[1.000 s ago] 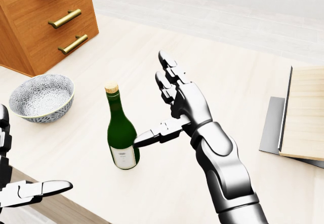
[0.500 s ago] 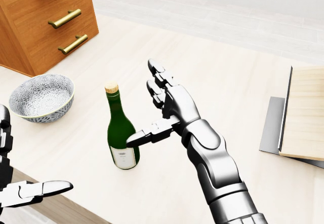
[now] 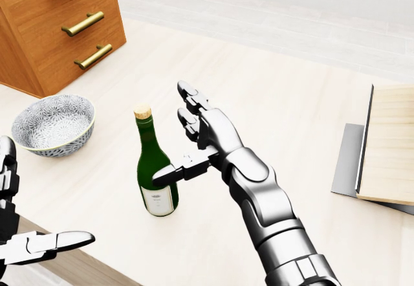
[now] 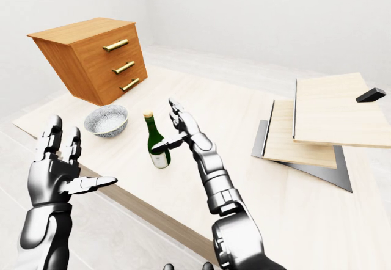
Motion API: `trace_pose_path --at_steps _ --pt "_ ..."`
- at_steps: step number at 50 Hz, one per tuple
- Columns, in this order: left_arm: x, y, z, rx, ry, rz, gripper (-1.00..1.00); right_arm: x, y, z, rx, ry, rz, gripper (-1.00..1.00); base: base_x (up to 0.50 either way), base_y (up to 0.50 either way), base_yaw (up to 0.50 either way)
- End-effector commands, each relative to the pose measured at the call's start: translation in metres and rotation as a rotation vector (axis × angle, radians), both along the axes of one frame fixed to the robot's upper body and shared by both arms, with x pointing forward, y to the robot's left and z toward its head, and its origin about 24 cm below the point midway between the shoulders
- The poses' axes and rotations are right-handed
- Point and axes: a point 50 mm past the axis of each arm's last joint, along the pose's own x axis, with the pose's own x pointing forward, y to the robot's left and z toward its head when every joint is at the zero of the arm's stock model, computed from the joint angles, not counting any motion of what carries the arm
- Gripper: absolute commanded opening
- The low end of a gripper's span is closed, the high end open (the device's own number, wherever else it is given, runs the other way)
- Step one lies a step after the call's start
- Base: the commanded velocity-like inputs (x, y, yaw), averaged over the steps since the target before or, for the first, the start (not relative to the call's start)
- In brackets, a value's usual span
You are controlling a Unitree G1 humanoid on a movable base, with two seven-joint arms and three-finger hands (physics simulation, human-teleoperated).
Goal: Put the wine bottle on the wine rack.
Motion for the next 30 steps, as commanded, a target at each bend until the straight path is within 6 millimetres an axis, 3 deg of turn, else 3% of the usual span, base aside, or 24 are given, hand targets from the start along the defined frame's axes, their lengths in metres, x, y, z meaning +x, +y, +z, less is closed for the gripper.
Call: trace_pose_path --at_steps 1,30 --pt "0.003 0.002 -0.007 -0.007 0.029 -0.002 1.00 0.003 0.006 -0.001 -0.009 0.020 0.017 1.00 0.00 0.00 0.00" --pt "0.007 0.004 -0.011 -0.017 0.045 -0.002 1.00 0.016 0.017 0.013 -0.024 0.005 0.051 1.00 0.00 0.00 0.00"
